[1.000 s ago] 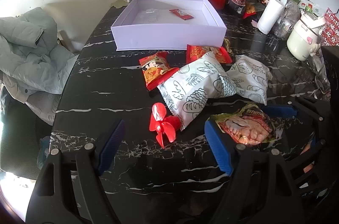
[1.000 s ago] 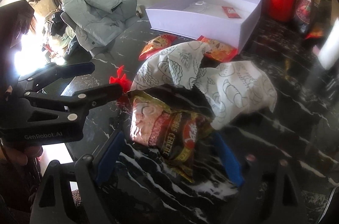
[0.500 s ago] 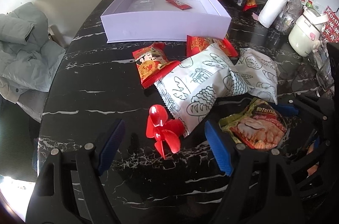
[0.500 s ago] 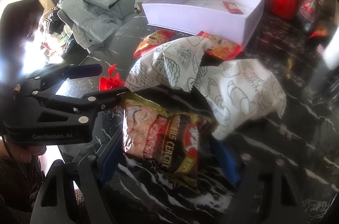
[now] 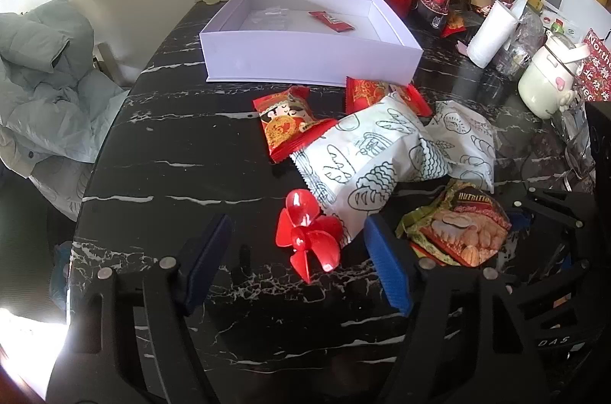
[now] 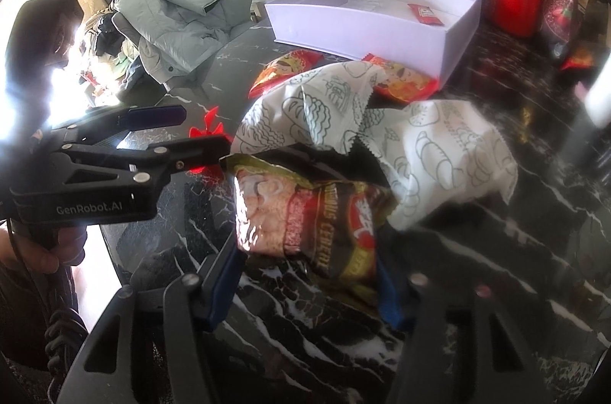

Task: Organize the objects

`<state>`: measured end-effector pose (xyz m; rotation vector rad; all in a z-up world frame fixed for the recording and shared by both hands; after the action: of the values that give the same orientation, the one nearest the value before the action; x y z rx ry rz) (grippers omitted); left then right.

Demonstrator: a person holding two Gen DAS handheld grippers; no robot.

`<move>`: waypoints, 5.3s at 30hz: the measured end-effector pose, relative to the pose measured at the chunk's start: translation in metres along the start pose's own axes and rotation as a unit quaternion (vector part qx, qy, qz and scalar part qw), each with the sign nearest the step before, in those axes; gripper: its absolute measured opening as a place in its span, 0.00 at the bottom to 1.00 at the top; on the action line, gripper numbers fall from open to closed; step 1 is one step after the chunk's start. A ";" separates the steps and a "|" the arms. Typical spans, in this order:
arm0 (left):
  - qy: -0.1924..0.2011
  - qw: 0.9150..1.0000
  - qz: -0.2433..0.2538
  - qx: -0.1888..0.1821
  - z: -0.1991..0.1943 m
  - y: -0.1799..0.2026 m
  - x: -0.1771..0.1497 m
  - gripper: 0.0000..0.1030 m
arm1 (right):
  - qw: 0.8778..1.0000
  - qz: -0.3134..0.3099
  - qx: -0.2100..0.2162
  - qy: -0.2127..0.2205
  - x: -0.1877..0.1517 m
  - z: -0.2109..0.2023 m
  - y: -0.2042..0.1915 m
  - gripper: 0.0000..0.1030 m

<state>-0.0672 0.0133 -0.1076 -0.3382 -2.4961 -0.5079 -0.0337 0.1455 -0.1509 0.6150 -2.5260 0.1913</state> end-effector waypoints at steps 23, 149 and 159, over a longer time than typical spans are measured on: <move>-0.018 1.000 0.007 -0.017 0.017 0.002 -0.007 0.33 | 1.000 -0.003 -0.001 0.006 -0.006 -0.006 -0.001 0.51; -0.006 0.998 0.059 -0.008 -0.002 0.025 0.139 0.28 | 0.990 -0.022 -0.034 0.134 0.151 -0.061 0.053 0.45; -0.018 0.998 0.066 -0.016 0.034 0.002 0.177 0.28 | 0.991 -0.018 -0.040 0.123 0.193 -0.024 0.072 0.45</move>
<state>-0.2259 0.0519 -0.0322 -0.5261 -2.4808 -0.4934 -0.2020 0.1406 -0.0303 0.5688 -2.2721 0.1415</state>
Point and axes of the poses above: each gripper's, at about its wrist camera, not at the fingertips, and z roughly the way its jaws point, y to its right, x to its top, the point moved 7 cm from there along z, roughly the way its jaws point, and after that the axes turned 15 degrees about -x, right-handed, at the moved point
